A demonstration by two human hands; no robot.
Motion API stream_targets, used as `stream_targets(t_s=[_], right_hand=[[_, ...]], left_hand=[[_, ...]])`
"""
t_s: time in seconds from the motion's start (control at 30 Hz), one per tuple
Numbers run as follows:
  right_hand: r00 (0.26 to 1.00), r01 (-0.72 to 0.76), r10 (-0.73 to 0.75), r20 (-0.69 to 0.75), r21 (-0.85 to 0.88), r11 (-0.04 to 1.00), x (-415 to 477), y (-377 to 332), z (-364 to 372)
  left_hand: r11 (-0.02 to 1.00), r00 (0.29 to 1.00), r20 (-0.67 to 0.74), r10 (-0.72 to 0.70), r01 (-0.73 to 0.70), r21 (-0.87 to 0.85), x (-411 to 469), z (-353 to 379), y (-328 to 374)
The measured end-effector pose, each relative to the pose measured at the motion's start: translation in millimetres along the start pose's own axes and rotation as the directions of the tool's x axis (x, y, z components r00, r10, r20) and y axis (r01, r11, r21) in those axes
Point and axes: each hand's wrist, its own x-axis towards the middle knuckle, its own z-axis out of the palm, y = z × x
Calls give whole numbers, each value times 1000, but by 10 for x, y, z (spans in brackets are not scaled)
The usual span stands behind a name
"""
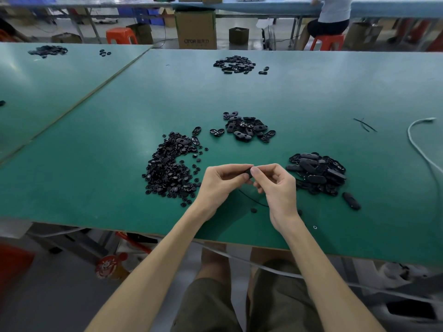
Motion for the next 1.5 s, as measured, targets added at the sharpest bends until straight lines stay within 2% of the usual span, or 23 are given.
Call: stream_targets(t_s=[0.47, 0.73, 1.0, 1.2, 1.3, 1.33, 1.37, 1.4, 1.43, 1.47, 1.5], right_hand=[[999, 8, -4, 52, -66, 998, -10, 5, 4], [1000, 9, -9, -19, 8, 1000, -7, -5, 7], [1000, 3, -3, -1, -25, 1000, 0, 9, 2], [994, -16, 16, -110, -4, 1000, 49, 36, 19], [996, -35, 32, -78, -38, 999, 58, 17, 57], [997, -83, 83, -7, -1, 997, 76, 38, 72], [982, -187, 189, -18, 63, 980, 70, 26, 54], [984, -178, 179, -18, 30, 984, 35, 19, 13], [996, -85, 84, -18, -56, 995, 17, 50, -18], [990, 138, -129, 51, -365, 921, -27, -38, -1], [990, 139, -139, 31, -396, 908, -61, -128, 0]], left_hand=[[998, 998, -55, -4, 8, 67, 7, 5, -9], [999, 1000, -11, 4, -3, 50, -11, 12, 14], [993, 998, -55, 24, -17, 121, 3, 37, 15], [945, 983, -113, 142, -101, 312, 199, 312, 257], [911, 991, 1, 130, -120, 395, 370, 601, 399], [883, 990, 42, 138, -142, 447, 432, 714, 422], [850, 986, 85, 140, -164, 500, 493, 831, 438], [822, 984, 122, 132, -177, 541, 550, 943, 446], [807, 982, 149, 117, -181, 562, 601, 1042, 457], [802, 981, 167, 99, -178, 570, 649, 1122, 467], [802, 980, 182, 80, -172, 572, 690, 1184, 467]])
